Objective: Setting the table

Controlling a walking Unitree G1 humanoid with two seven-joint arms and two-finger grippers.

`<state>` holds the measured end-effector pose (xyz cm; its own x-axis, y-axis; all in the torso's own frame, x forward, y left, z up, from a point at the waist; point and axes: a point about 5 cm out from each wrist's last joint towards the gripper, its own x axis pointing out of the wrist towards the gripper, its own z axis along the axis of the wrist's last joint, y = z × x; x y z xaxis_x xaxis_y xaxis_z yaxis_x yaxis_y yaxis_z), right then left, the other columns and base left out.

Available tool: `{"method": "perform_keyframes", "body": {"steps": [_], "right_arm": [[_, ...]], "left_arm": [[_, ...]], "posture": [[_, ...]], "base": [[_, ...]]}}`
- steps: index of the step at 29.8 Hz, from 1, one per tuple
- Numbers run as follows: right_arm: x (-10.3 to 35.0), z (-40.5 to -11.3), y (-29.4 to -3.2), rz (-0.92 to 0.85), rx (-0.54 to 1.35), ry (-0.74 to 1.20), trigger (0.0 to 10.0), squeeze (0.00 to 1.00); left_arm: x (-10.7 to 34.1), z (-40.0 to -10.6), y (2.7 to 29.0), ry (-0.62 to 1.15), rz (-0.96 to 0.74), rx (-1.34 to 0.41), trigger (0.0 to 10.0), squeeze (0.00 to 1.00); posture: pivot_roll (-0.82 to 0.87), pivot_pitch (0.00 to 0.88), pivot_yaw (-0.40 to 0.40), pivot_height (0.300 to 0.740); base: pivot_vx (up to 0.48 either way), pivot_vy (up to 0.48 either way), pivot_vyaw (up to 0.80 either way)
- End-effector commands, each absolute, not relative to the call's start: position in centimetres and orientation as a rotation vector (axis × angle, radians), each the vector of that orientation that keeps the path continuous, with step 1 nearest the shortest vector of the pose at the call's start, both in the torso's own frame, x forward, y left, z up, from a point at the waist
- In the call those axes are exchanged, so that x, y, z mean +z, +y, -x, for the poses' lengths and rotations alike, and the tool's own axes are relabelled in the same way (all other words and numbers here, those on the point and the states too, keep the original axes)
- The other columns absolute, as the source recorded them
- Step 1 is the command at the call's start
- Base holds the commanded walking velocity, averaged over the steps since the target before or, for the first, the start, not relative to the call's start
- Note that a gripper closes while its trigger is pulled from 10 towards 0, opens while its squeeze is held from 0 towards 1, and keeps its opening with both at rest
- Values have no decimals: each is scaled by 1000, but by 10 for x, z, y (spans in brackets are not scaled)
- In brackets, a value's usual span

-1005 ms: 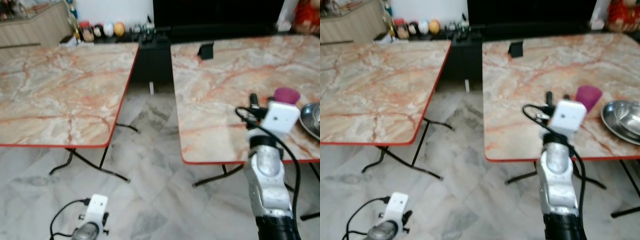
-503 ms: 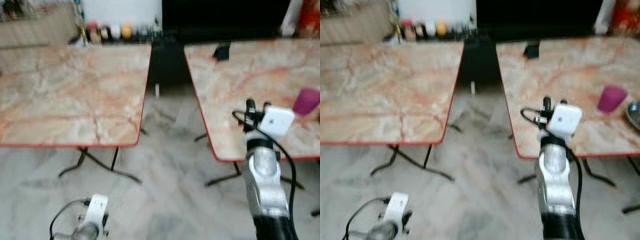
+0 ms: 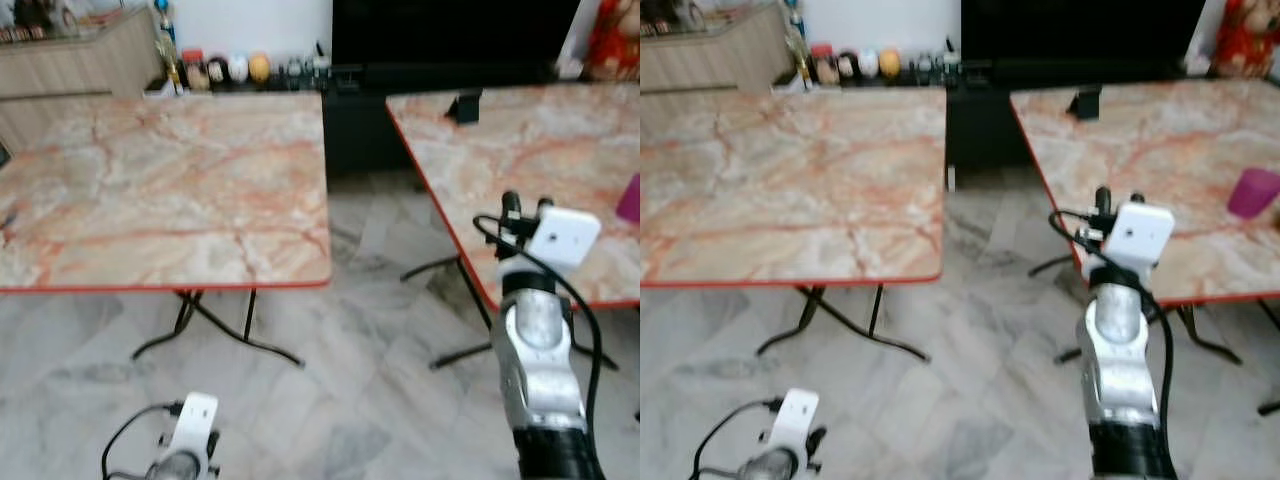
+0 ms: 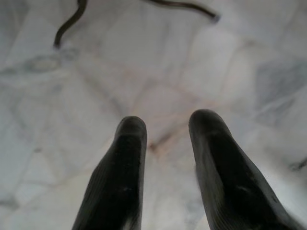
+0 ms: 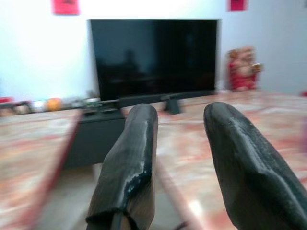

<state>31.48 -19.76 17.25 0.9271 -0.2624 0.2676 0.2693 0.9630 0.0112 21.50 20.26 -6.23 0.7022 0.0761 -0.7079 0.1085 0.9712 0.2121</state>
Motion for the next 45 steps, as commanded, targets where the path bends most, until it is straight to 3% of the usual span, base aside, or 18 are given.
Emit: {"method": "perform_keyframes", "body": {"steps": [1,15,23,31,45], "right_arm": [[177,-315,-196,36,-260,-289,10000,0],[189,-322,-206,81,-238,-296,10000,0],[192,-324,-204,79,-241,-307,10000,0],[189,-323,-202,58,-242,-305,10000,0],[189,-325,-198,49,-229,-304,10000,0]], "left_arm": [[-63,-214,206,800,-261,-15,10000,0],[-66,-209,201,806,-218,27,10000,0],[-68,-205,203,816,-217,37,10000,0],[-67,-204,209,818,-231,41,10000,0],[-66,-206,211,815,-231,44,10000,0]], "posture": [[9,0,6,740],[9,0,-59,740],[15,0,-49,740],[20,0,-32,740],[31,0,-34,740]], "base": [[0,368,0],[0,366,0],[0,367,0],[0,367,691],[0,367,0]]}}
